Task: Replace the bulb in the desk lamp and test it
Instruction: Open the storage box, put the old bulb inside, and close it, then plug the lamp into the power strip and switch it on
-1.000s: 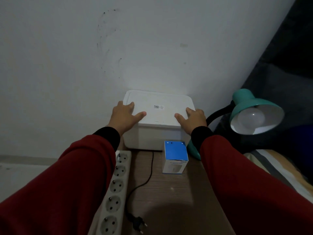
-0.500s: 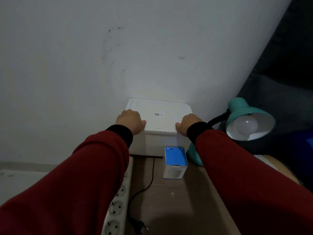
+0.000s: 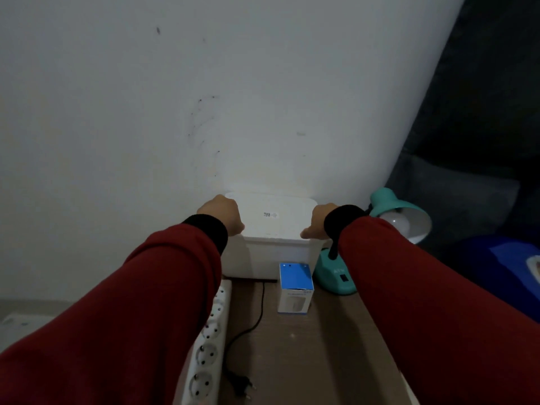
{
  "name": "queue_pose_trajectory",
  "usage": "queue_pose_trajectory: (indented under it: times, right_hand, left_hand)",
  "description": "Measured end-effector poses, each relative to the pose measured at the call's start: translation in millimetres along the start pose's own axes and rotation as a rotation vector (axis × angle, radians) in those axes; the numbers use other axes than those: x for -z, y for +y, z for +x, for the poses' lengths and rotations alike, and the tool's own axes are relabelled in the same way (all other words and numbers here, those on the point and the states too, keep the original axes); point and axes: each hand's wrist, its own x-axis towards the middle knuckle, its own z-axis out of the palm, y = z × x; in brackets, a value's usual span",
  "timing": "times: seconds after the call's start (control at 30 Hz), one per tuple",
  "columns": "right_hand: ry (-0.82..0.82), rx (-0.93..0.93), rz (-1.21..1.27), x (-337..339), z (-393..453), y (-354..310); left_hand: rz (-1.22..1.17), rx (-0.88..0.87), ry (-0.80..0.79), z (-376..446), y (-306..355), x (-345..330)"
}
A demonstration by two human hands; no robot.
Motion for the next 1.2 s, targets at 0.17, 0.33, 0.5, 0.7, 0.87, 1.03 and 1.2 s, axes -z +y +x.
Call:
queue_pose_trajectory:
  times: [0.17, 0.33, 0.5, 0.7, 0.87, 1.03, 1.2]
  right_hand:
    - [0.020, 0.023, 0.011, 2.2, -30.8, -6.3]
    - [0.032, 0.058, 0.023, -11.4, -63.0, -18.4]
    - [0.032, 0.077, 0.057, -46.7, -84.3, -31.6]
    - [0.031, 0.166, 0.155, -107.4, -112.1, -57.9]
    - [-0.015, 0.158, 0.460, -170.7, -114.8, -81.1]
    - [-0.007, 0.101, 0.694, -225.5, -115.2, -101.4]
    - [0.049, 0.063, 0.813, -254.5, -113.3, -113.5]
  left_hand:
    - [-0.012, 0.011, 0.041, -34.2, -4.6, 17.2]
    - [-0.041, 0.027, 0.052, -73.8, -14.3, 18.6]
    - [-0.055, 0.047, 0.004, -110.1, -30.7, -2.5]
    - [-0.101, 0.056, -0.073, -146.4, -56.9, -55.6]
    - [-0.214, 0.097, -0.111, -169.8, -72.8, -112.6]
    - [-0.497, 0.161, -0.100, -201.0, -80.0, -167.3]
    - [-0.794, 0.184, -0.060, -217.2, -83.4, -194.7]
